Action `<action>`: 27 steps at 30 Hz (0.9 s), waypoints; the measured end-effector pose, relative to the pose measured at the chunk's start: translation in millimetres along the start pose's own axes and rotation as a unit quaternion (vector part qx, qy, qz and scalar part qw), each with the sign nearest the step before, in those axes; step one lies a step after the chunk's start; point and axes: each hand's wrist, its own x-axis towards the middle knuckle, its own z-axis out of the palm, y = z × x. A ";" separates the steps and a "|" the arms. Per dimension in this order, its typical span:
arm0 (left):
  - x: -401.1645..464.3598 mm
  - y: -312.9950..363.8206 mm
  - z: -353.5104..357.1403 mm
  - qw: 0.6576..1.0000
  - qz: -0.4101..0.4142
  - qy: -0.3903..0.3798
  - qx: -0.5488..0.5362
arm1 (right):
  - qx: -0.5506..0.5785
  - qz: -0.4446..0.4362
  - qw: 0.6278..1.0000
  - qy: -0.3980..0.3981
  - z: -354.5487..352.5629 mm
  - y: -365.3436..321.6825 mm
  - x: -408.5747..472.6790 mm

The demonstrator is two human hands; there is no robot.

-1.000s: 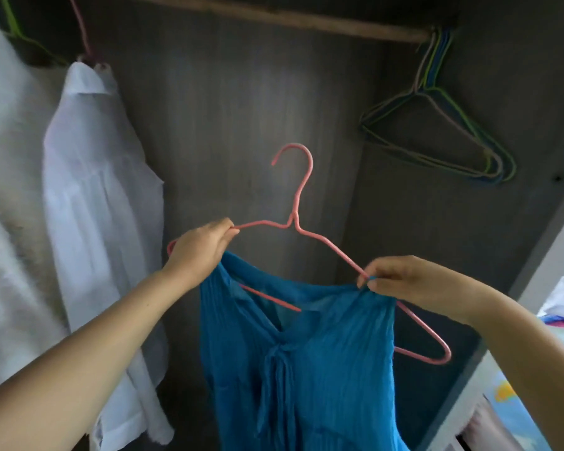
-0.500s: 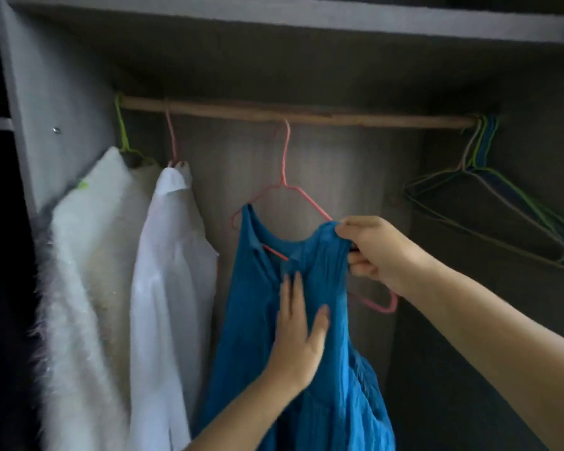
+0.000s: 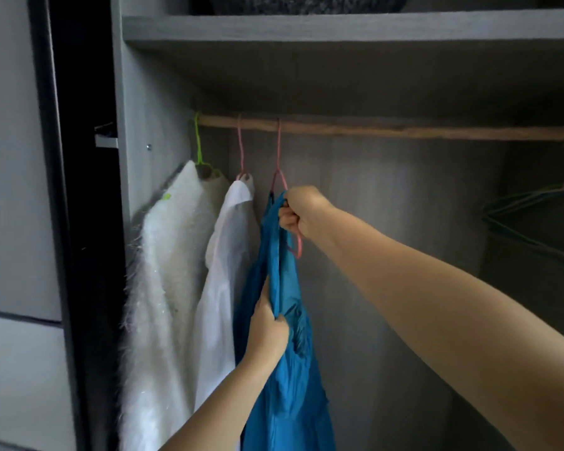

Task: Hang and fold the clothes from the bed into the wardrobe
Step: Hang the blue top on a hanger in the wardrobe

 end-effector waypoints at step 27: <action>-215.2 -27.6 237.9 0.820 0.292 -0.492 0.018 | -0.502 0.161 0.811 0.254 -369.0 204.7 -303.8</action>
